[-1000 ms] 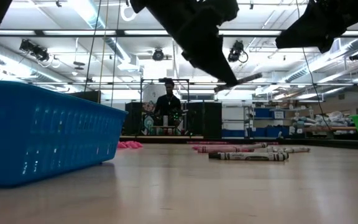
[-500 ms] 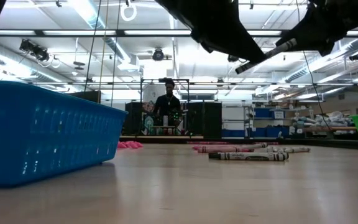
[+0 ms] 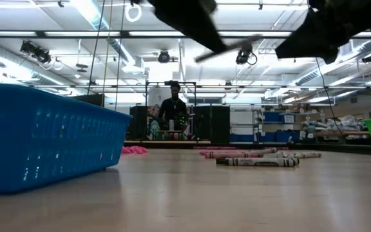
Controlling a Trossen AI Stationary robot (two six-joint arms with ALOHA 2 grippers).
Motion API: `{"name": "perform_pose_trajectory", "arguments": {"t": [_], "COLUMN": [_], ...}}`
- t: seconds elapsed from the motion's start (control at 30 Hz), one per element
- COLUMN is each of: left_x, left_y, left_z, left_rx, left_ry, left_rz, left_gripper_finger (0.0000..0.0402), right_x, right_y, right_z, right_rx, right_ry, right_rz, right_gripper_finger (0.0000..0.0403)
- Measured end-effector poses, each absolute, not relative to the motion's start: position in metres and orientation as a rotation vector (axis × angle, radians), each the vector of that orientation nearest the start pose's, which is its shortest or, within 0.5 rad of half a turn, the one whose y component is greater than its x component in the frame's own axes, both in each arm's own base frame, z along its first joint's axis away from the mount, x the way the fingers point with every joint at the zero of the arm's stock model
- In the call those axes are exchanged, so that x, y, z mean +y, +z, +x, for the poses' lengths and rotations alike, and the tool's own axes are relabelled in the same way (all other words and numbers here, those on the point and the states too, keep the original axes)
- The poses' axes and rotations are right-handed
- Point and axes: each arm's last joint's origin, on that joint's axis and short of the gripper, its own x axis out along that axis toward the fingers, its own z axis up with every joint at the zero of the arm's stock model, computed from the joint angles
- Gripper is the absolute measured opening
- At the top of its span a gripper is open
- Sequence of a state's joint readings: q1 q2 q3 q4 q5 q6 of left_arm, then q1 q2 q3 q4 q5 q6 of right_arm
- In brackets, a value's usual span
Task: Sort crayons
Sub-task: Put the black crayon into the green bin
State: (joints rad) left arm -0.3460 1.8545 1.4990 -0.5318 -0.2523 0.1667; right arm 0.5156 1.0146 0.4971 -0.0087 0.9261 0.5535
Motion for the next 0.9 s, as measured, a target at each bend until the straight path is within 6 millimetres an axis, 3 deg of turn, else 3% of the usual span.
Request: {"name": "perform_pose_trajectory", "arguments": {"t": [0.3,0.5,0.6,0.73,0.9], "left_x": [-0.146,-0.167,-0.174,-0.172,-0.17], "left_y": [0.287,0.281,0.267,0.244,0.235], "left_z": [0.318,0.298,0.291,0.279,0.273], "left_rx": [1.051,1.118,1.122,1.18,1.23], "left_ry": [-0.085,-0.02,0.007,0.042,0.063], "left_rz": [0.275,0.313,0.346,0.35,0.302], "left_gripper_finger": [0.0016,0.0016,0.0016,0.0016,0.0016], "right_x": [0.103,0.107,0.109,0.113,0.112], "right_y": [0.192,0.199,0.205,0.207,0.207], "right_z": [0.214,0.225,0.221,0.217,0.217], "right_rx": [0.307,0.331,0.326,0.329,0.337], "right_ry": [-0.455,-0.402,-0.375,-0.352,-0.35], "right_rz": [0.091,0.044,0.042,0.022,-0.008], "right_gripper_finger": [0.0083,0.0083,0.0083,0.0083,0.0083]}}
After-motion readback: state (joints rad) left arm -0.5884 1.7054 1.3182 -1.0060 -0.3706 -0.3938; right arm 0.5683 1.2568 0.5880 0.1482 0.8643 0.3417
